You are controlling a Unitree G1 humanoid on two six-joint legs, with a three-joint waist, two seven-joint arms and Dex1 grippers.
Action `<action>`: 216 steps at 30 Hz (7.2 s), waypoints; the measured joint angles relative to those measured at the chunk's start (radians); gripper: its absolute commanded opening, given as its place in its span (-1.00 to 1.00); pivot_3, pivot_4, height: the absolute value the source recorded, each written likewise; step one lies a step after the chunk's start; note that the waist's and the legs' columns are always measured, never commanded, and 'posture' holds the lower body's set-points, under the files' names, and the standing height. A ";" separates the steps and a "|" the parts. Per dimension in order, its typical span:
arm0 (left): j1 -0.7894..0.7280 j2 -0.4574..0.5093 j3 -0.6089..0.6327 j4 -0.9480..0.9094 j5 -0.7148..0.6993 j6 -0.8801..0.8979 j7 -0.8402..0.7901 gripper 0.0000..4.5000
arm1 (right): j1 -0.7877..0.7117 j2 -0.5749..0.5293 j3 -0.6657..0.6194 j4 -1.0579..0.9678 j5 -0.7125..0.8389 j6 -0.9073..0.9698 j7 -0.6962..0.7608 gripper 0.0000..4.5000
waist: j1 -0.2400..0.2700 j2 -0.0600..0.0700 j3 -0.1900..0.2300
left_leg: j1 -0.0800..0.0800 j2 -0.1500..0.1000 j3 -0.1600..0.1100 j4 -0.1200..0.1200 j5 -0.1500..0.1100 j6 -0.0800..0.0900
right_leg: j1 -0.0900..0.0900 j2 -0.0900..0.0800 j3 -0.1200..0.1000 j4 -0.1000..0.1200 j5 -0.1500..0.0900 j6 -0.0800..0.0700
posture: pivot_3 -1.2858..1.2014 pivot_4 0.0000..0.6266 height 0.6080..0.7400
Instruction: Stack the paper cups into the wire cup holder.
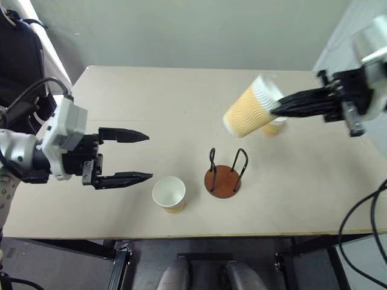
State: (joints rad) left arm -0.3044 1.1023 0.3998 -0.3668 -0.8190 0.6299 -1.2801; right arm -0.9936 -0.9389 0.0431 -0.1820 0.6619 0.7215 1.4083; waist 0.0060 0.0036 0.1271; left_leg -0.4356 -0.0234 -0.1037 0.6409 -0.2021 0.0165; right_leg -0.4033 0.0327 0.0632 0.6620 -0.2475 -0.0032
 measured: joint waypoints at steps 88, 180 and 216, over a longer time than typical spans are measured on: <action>0.161 0.037 0.131 -0.154 -0.046 0.069 0.110 1.00 | -0.382 0.261 0.124 1.164 -0.709 -0.724 0.049 -1.00 | 0.004 0.002 0.002 | -0.002 0.005 0.000 -0.013 0.003 -0.017 | -0.010 0.001 -0.008 0.003 0.005 -0.014 | 0.03 -0.52 1.00; -0.636 -0.093 -0.450 0.311 0.300 -0.185 -0.212 -0.97 | 0.287 -0.158 -0.318 -0.061 0.332 0.138 -0.034 1.00 | 0.010 -0.001 0.001 | 0.007 0.024 -0.002 -0.002 -0.005 -0.020 | 0.004 0.022 -0.003 0.001 0.001 -0.020 | 0.03 -0.52 1.00; -0.868 -0.446 -0.832 0.538 0.467 -0.449 -0.295 -0.73 | 0.502 -0.225 -0.498 -0.197 0.404 0.161 -0.171 1.00 | 0.015 -0.001 0.001 | -0.002 0.019 0.004 0.026 -0.016 -0.001 | 0.008 0.019 0.003 0.000 0.000 0.001 | 0.03 -0.52 1.00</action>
State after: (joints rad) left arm -1.1724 0.6568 -0.4324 0.1715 -0.3521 0.1809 -1.5747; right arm -0.4914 -1.1637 -0.4550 -0.3787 1.0657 0.8824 1.2375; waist 0.0209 0.0029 0.1281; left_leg -0.4378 -0.0043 -0.0993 0.6667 -0.2184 0.0152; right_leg -0.3956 0.0517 0.0664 0.6615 -0.2472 -0.0024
